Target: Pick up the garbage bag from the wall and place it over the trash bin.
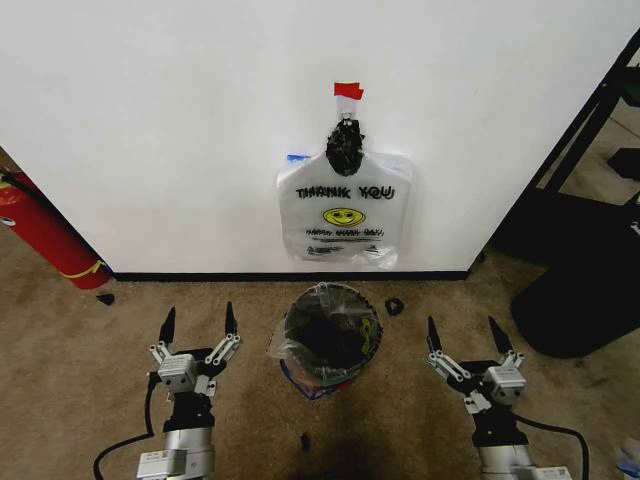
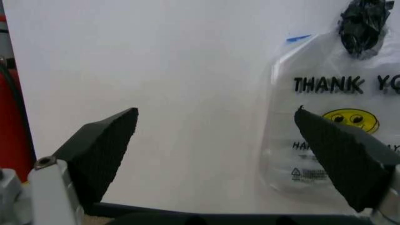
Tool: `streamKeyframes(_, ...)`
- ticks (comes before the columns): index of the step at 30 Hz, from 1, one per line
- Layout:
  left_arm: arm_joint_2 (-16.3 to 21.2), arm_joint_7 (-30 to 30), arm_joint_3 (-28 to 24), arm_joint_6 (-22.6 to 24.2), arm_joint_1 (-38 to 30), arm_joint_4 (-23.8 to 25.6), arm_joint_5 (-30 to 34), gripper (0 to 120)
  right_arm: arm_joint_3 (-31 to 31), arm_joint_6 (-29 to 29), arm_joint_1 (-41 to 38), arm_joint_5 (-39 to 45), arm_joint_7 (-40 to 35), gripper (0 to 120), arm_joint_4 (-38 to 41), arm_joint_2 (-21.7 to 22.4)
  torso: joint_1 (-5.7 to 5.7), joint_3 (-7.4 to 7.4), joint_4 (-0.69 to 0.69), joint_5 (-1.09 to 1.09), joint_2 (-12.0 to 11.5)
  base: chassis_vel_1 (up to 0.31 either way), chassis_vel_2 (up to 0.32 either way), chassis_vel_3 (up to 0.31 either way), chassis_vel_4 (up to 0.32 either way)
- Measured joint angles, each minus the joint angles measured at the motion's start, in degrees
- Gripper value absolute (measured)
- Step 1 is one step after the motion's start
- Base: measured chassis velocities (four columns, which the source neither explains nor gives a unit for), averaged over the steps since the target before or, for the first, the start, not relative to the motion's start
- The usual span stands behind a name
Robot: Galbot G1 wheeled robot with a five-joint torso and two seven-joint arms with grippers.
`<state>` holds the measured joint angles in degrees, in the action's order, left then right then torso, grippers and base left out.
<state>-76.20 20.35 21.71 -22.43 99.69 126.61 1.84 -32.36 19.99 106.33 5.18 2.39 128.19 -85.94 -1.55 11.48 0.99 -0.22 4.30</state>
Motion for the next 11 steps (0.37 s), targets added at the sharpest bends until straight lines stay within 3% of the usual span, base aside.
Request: streamKeyframes(11, 0.13, 0.09, -0.01, 0.03, 0.08, 0.01, -0.06, 99, 0.08, 0.54, -0.09, -0.01, 0.29, 100, -0.29, 0.05, 0.0, 0.0, 0.0, 0.0, 0.0, 0.0, 0.0, 0.0, 0.0)
